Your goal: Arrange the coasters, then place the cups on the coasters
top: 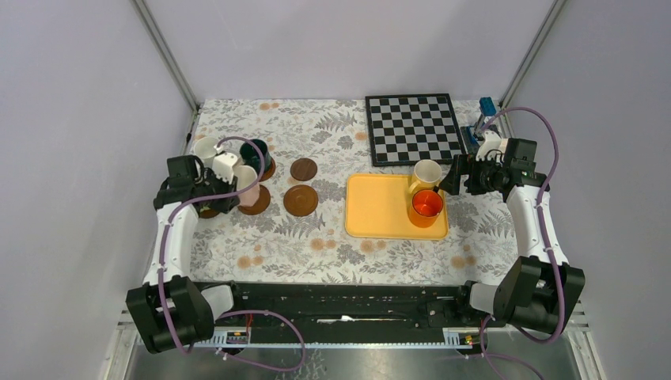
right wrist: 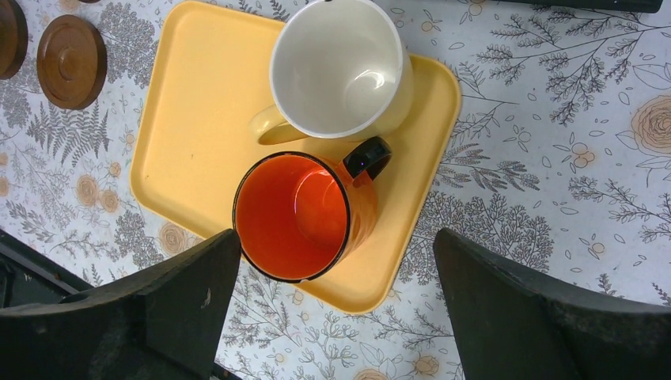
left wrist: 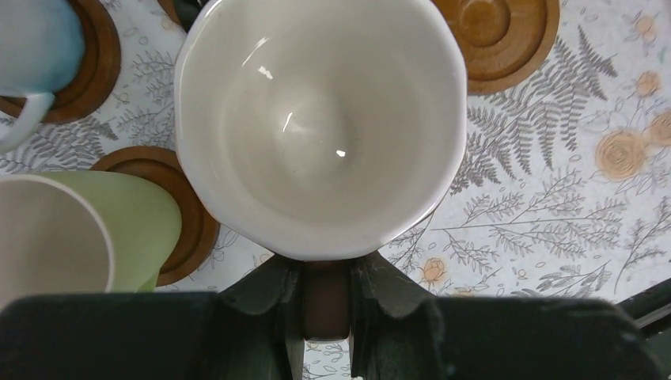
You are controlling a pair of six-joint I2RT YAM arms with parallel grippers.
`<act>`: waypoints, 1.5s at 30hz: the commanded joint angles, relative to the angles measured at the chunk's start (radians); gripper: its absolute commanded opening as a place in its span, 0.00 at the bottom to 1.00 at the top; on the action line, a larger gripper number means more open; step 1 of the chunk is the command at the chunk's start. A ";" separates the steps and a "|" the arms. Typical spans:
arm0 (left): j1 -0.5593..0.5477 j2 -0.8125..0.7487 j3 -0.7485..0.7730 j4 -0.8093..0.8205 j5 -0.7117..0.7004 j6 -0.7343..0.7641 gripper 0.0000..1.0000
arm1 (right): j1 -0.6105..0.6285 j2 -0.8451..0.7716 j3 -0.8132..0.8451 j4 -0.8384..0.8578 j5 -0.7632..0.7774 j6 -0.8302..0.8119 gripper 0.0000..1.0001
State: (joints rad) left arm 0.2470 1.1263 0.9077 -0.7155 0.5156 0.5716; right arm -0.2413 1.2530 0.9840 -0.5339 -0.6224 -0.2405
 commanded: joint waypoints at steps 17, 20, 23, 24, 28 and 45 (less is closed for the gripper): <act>0.026 0.043 -0.137 0.329 0.070 0.060 0.00 | 0.004 -0.026 0.028 -0.029 -0.046 -0.018 0.98; 0.026 0.057 -0.151 0.348 0.067 0.058 0.00 | 0.004 -0.020 0.028 -0.026 -0.049 -0.015 0.98; 0.026 0.070 -0.167 0.370 0.064 0.063 0.00 | 0.003 -0.020 0.027 -0.020 -0.047 -0.011 0.98; 0.025 0.077 -0.170 0.378 0.062 0.065 0.00 | 0.003 -0.018 0.026 -0.019 -0.047 -0.011 0.98; 0.027 0.106 -0.177 0.399 0.062 0.064 0.00 | 0.004 -0.011 0.023 -0.016 -0.042 -0.011 0.98; 0.043 0.125 -0.160 0.333 0.104 0.077 0.07 | 0.004 -0.005 0.016 -0.006 -0.032 -0.017 0.98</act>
State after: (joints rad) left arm 0.2779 1.2526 0.7261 -0.3962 0.5507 0.6357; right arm -0.2413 1.2518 0.9840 -0.5484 -0.6476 -0.2428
